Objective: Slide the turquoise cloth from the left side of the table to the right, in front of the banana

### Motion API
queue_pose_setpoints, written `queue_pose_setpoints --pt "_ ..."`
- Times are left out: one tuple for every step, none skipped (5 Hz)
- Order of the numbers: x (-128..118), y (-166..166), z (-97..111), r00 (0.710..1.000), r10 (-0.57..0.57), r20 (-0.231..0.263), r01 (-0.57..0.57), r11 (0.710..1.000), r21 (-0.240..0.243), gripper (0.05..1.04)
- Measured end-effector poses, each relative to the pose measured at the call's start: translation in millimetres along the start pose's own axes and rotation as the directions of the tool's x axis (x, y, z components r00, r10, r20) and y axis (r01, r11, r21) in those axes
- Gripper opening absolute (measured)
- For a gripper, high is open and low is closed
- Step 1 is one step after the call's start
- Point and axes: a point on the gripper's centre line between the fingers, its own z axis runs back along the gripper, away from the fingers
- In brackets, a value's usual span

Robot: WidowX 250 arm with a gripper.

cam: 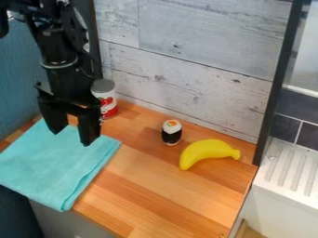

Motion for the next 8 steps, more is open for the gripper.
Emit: queue_pose_setpoints --pt "-2.7 -0.8 -5.9 1.000 0.000 -0.024 0.000 1.000 -0.006 1.009" --pt "0.8 16.4 -7.4 0.999 -0.006 -0.032 0.006 1.000 0.011 1.010" --pt "2.1 43.2 -16.3 0.999 -0.015 -0.034 0.016 1.000 0.026 1.010" --pt "1.1 62.7 -32.5 0.998 -0.043 -0.045 0.045 0.998 0.036 1.009" --pt "4.8 72.8 -50.4 0.997 -0.069 -0.043 0.072 0.995 0.069 1.010" --pt "5.6 71.9 -65.6 0.996 -0.080 -0.040 0.083 0.994 0.065 1.010" --pt "4.0 67.6 -75.4 0.995 -0.086 -0.041 0.088 0.995 0.046 1.009" --pt "9.5 52.9 -85.7 0.988 -0.145 -0.044 0.146 0.989 0.010 1.009"
